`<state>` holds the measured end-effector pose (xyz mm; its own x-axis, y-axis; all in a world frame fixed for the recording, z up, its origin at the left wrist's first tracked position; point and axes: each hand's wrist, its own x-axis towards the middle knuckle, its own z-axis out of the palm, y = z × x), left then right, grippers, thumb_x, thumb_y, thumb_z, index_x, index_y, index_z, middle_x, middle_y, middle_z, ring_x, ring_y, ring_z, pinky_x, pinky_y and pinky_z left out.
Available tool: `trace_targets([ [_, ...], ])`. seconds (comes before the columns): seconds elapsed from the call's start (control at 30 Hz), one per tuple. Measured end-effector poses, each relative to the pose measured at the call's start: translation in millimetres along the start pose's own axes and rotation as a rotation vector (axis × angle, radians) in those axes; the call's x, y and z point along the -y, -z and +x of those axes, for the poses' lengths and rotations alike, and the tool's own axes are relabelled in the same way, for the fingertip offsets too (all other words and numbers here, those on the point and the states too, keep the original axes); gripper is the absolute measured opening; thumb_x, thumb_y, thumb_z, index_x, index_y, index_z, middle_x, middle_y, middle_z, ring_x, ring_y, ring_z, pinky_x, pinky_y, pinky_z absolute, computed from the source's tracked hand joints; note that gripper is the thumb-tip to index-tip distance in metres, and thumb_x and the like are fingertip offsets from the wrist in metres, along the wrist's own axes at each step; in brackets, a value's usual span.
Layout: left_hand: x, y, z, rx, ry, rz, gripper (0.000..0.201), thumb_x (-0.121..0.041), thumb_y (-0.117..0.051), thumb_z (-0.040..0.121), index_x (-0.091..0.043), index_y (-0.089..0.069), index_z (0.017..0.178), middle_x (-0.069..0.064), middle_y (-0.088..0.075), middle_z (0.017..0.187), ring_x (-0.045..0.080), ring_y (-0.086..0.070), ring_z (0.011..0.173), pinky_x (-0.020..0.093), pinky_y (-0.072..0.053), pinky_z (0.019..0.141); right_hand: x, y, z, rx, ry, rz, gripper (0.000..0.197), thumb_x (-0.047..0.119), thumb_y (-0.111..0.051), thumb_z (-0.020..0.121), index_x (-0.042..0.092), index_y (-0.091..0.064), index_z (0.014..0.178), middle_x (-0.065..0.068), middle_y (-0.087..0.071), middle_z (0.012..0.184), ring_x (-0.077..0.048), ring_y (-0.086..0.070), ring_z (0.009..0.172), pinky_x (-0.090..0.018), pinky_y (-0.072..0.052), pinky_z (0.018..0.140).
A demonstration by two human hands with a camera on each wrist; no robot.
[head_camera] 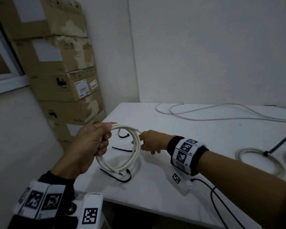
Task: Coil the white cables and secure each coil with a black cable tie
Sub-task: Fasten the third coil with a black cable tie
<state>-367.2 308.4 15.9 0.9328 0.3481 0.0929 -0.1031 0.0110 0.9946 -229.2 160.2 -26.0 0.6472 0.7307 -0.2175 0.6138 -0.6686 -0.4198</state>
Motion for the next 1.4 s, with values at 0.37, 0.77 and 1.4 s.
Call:
trace_targets([
  [0.37,2.2,-15.9,8.6,0.016,0.034,0.028,0.021,-0.013,-0.047,0.097,-0.003,-0.065,0.103,-0.003,-0.041,0.056,0.005,-0.027,0.039,0.014,-0.023,0.035,-19.4,-5.1,-10.7,0.016,-0.095,-0.38,0.02,0.017,-0.056,0.089,0.004,-0.058,0.106,-0.011,-0.06,0.096,-0.026,-0.055,0.081,-0.028,-0.043,0.064],
  [0.77,-3.4,-140.4,15.8,0.106,-0.02,0.118,0.008,-0.013,-0.048,0.096,-0.011,-0.05,0.089,0.003,-0.044,0.064,0.012,-0.029,0.045,0.02,-0.025,0.036,-115.4,50.8,-163.0,-0.871,-0.19,-0.012,0.019,0.015,-0.053,0.089,0.002,-0.068,0.087,-0.015,-0.071,0.084,-0.033,-0.064,0.079,-0.04,-0.051,0.073],
  [1.4,-12.7,-362.9,-38.0,0.471,-0.095,0.145,0.012,-0.009,-0.048,0.096,-0.01,-0.044,0.084,0.003,-0.043,0.061,0.009,-0.028,0.04,0.02,-0.022,0.036,-165.5,15.3,-312.5,-0.988,-0.278,1.203,0.027,0.005,-0.055,0.088,-0.002,-0.06,0.062,-0.012,-0.059,0.05,-0.015,-0.049,0.029,-0.017,-0.034,0.031],
])
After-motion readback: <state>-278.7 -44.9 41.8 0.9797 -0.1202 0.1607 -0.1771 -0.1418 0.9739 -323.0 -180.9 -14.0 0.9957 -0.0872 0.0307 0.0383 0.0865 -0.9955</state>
